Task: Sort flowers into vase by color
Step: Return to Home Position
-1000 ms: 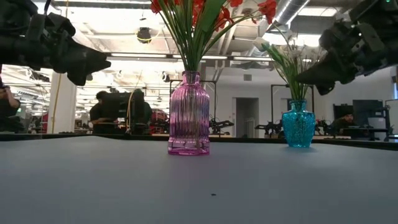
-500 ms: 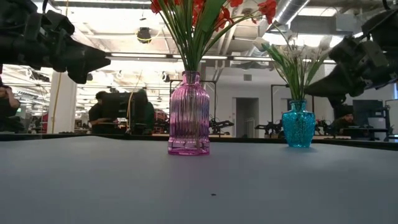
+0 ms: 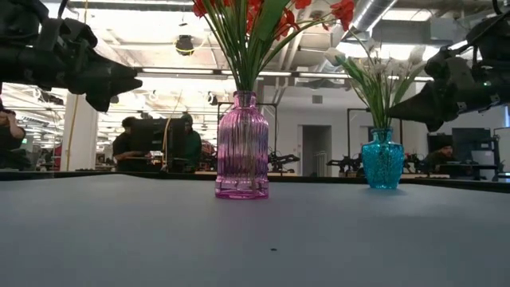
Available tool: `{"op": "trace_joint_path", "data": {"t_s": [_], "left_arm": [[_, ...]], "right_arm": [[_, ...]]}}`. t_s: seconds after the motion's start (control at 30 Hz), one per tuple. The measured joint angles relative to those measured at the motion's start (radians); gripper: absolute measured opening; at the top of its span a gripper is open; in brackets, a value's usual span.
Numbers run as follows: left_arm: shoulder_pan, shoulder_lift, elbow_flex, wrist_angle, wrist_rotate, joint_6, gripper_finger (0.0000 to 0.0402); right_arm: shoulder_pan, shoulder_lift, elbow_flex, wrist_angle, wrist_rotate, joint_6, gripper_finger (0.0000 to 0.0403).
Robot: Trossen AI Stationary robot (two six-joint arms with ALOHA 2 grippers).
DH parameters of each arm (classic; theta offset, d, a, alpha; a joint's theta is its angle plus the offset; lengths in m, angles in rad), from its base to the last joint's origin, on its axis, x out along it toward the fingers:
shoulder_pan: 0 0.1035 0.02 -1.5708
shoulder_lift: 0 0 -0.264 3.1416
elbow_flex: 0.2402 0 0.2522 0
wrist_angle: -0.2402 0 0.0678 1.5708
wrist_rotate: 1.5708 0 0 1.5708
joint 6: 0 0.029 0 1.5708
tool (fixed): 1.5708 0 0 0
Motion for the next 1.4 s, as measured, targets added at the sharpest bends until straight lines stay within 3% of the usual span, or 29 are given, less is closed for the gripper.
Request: {"op": "trace_joint_path", "data": {"t_s": [0.2,1.4], "left_arm": [[0.0,0.0,0.0,-0.042,-0.085,-0.018,0.0135],[0.0,0.0,-0.001,-0.041,-0.075,-0.008,0.0135]], "right_arm": [[-0.039,0.004,0.0,-0.006,0.0,-0.061,0.0036],[-0.05,0.004,0.0,-0.007,0.0,-0.062,0.004]]}}
